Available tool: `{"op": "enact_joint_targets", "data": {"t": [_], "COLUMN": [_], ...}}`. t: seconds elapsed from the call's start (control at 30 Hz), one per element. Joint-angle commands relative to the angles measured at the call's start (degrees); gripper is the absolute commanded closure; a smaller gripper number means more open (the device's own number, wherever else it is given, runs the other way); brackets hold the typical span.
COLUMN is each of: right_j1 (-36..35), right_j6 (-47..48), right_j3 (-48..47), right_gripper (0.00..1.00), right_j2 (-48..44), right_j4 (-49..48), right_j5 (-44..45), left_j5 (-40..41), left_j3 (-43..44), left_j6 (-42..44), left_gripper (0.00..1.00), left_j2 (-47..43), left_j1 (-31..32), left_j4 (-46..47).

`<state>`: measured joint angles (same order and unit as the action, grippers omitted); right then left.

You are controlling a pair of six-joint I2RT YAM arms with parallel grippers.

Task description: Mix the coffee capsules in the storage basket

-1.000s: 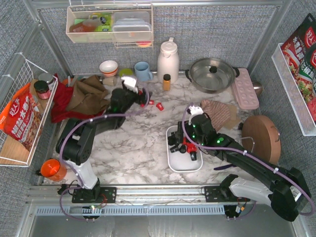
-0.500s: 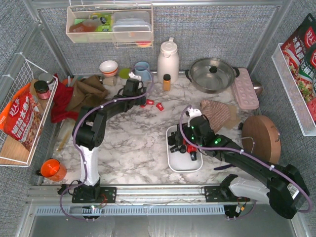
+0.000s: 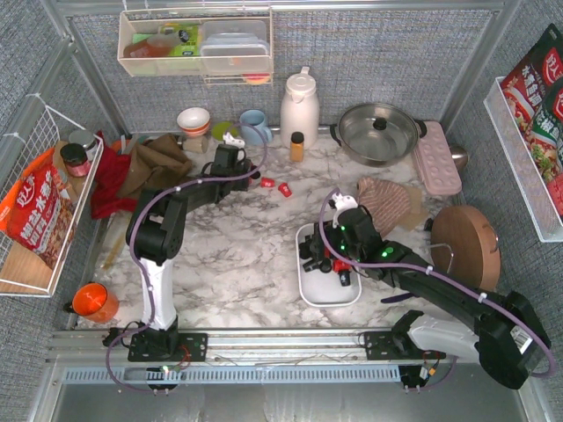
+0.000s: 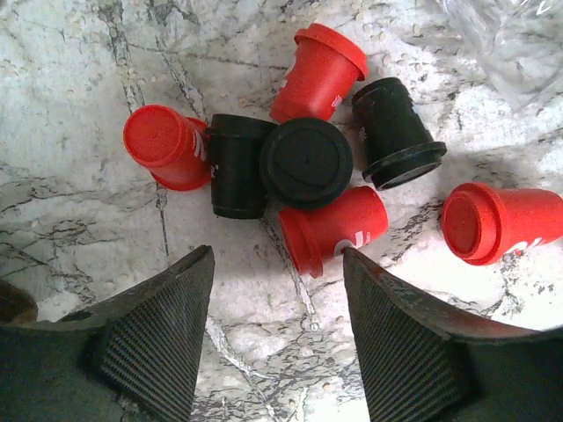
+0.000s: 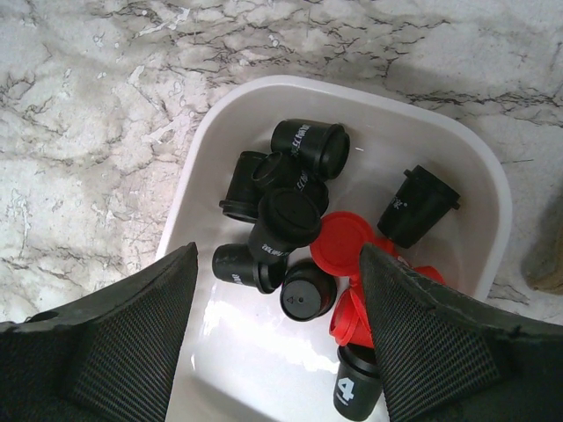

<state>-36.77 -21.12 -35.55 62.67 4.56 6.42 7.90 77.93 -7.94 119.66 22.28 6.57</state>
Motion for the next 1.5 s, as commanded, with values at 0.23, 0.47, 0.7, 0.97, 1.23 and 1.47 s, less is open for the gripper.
{"op": "enact_joint_targets", "data": {"t": [0.23,0.47,0.7,0.97,1.23,1.47], "right_j1": [-0.05,-0.05,-0.01,-0.05,-0.04,-0.05], "right_j6": [-0.41,0.05,0.12,0.38,0.21,0.21], "right_j3": [0.05,0.72,0.92,1.53,1.81,1.89], "right_gripper": [0.22,0.22,0.22,0.22,0.22,0.22], "right_j2": [0.34,-0.37,-0.01,-0.42,-0.93,-0.98], "right_j4": [-2.08,-1.65,-1.99,-1.92,-1.86,-1.83], "right_j5": [-1.63,-1.35,-1.63,-1.6,-1.63,-1.57], "left_j5": [-10.96,-10.27,-9.93,-12.6,-11.43,-21.64], "left_j3": [0.25,1.36,1.71,2.08,2.58,-2.31], "left_j6": [2.12,1.36,2.76,2.27,2.34,1.11], "left_gripper": [0.38,0.29,0.17,0.29,0.43,0.45], "left_j2": [-0.98,0.05,2.58,3.53,3.91,-1.32], "left_j1": [-0.07,-0.09,-0.1,-0.14,-0.31,-0.23], "left_j4": [3.34,2.26,1.49,1.21,0.39,7.38]}}
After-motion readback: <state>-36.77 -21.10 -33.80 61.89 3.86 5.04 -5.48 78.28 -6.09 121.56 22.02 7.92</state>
